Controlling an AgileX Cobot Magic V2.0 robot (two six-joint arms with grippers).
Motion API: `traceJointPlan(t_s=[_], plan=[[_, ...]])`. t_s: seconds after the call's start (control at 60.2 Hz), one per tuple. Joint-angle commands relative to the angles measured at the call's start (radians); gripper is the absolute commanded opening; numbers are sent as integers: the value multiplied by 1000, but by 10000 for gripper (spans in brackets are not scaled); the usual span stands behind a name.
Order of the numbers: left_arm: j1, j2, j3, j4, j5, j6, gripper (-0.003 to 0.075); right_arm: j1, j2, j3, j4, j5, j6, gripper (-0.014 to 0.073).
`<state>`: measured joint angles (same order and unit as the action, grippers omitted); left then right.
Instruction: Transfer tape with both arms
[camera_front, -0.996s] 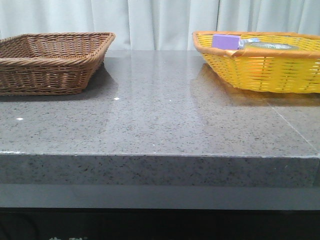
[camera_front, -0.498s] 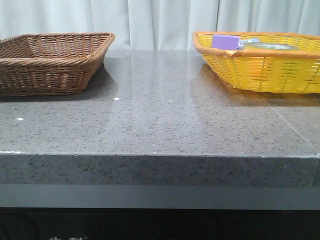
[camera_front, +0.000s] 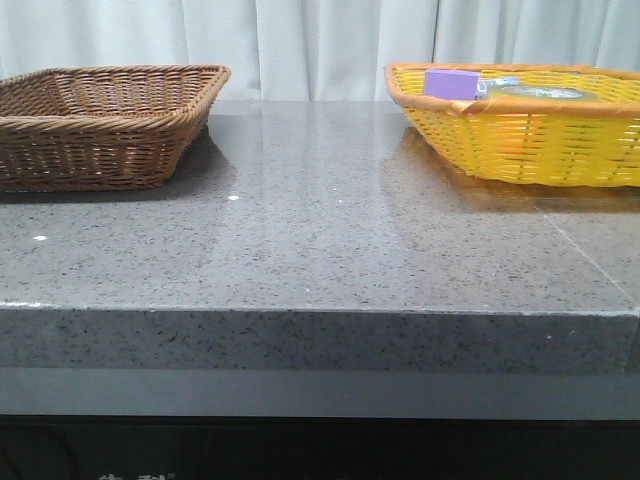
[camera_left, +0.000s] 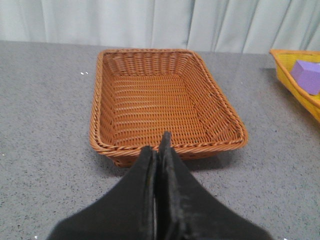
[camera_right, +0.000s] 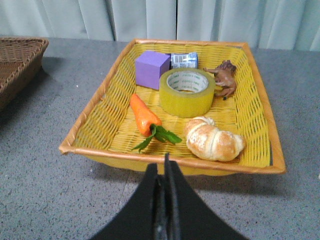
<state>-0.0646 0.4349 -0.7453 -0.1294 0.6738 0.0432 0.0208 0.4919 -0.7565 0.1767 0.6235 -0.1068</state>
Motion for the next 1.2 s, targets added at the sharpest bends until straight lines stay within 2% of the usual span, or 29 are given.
traceJointPlan(t_s=[0.0,0.1,0.166,0.216,0.332,0.382,0.448,0.564,0.68,0.913,1.178], plan=[[-9,31,-27,-16,-73,-9,-20,-8,29,-24,1,-41,-6,-70],[-9,43,-27,-7,-73,-9,-15,-8,45,-25,0,-2,-6,-64],[-9,52,-27,8,-73,-4,41,-8,57,-25,0,19,-6,1],[-9,56,-27,10,-73,-2,122,-8,65,-25,0,24,-6,94],[-9,64,-27,12,-85,-2,386,-8,77,-25,0,22,-6,395],[-9,64,-27,12,-92,-2,469,-8,80,-25,0,22,-6,500],[-9,64,-27,12,-94,-2,523,-8,85,-25,0,21,-6,591],[-15,64,-27,0,-98,-2,515,-8,119,-50,-1,27,-6,610],[-76,64,-27,-10,-103,-2,493,-12,214,-129,-15,82,4,610],[-195,64,-27,-10,-103,4,470,-32,481,-372,-20,192,62,610],[-255,64,-27,-10,-135,74,470,-103,791,-684,-21,336,62,610]])
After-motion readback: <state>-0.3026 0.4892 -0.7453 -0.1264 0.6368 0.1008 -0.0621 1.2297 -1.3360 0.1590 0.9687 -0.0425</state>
